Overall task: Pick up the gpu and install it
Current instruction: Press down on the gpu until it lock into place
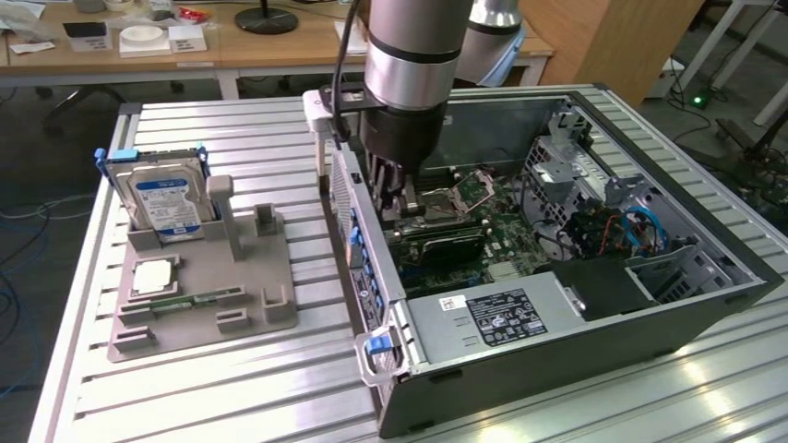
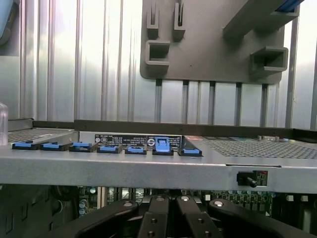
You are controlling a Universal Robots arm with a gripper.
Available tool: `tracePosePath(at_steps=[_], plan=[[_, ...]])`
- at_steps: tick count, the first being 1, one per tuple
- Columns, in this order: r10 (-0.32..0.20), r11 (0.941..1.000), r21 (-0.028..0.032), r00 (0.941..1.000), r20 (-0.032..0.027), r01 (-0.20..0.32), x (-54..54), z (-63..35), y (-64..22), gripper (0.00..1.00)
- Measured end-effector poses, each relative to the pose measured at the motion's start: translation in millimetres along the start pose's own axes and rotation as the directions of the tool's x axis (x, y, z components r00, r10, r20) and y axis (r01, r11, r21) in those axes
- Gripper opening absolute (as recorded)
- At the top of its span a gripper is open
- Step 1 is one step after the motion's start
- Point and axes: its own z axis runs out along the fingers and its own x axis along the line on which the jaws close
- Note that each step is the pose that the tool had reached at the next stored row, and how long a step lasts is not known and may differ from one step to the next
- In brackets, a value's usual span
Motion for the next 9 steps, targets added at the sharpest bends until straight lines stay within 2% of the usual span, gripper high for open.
tracePosePath(at_steps=[9], plan=[[0.0, 1.0, -0.0005, 1.0, -0.0005, 0.0, 0.1, 4.1, 1.4, 0.1]])
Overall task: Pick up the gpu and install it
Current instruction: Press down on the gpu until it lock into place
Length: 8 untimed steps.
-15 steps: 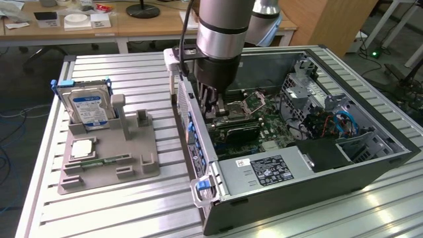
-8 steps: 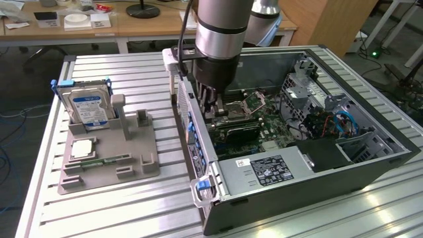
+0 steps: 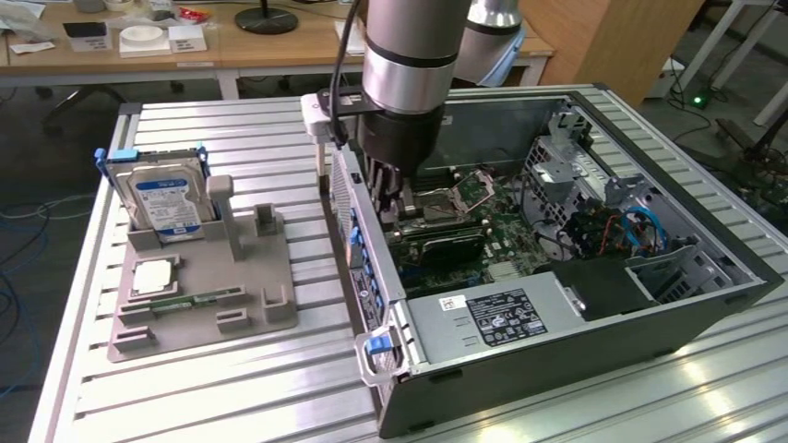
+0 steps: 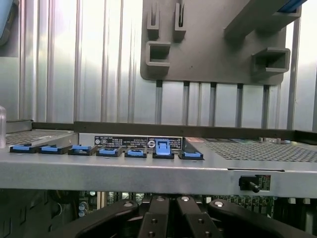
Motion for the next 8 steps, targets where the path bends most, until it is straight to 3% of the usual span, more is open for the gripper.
tracePosePath(at_steps=[8], plan=[[0.0, 1.0, 0.0008, 1.0, 0.0019, 0.0, 0.0, 0.1, -4.8, 0.1]])
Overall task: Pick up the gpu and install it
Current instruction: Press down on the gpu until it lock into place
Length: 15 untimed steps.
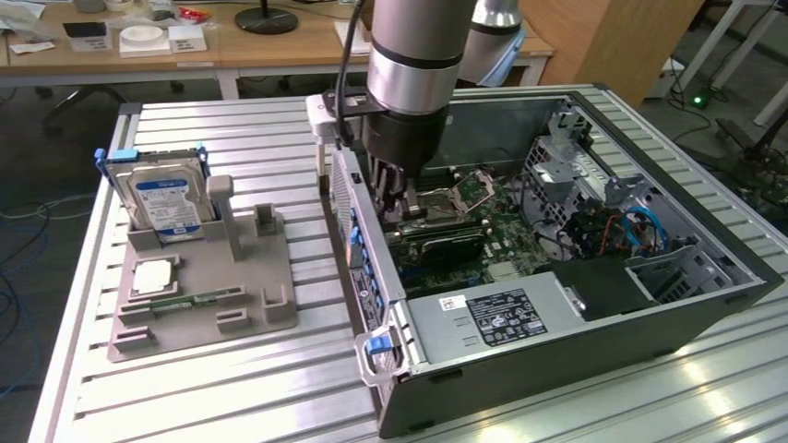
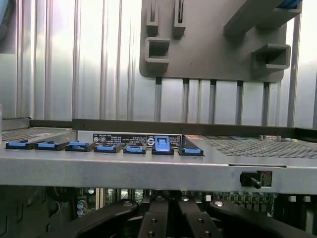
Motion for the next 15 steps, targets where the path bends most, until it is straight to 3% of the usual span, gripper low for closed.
tracePosePath(at_steps=[8, 15], plan=[[0.0, 1.0, -0.0001, 1.0, -0.0002, 0.0, 0.4, -0.1, -12.6, 0.1], [0.0, 1.0, -0.0001, 1.0, -0.0002, 0.0, 1.0, 1.2, -42.1, 0.1]])
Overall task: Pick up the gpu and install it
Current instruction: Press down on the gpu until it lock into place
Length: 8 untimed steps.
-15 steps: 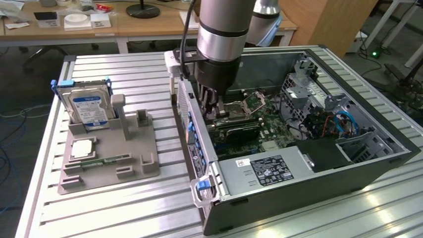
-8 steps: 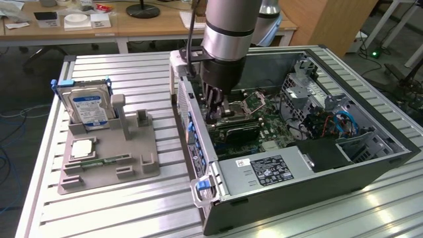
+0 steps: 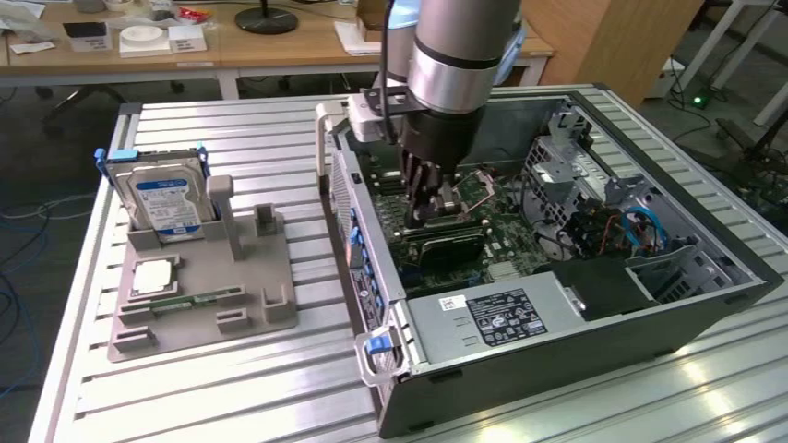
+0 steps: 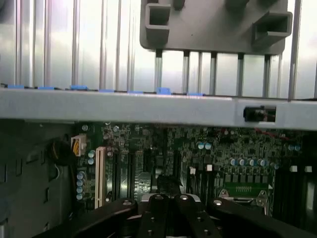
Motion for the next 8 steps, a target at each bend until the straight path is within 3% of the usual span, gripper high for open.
tracePosePath(at_steps=[3, 8], plan=[[0.0, 1.0, 0.0001, 1.0, 0.0001, 0.0, 0.3, 2.1, -10.6, 0.1], [0.0, 1.0, 0.0001, 1.0, 0.0001, 0.0, 0.4, 9.9, -12.1, 0.1]])
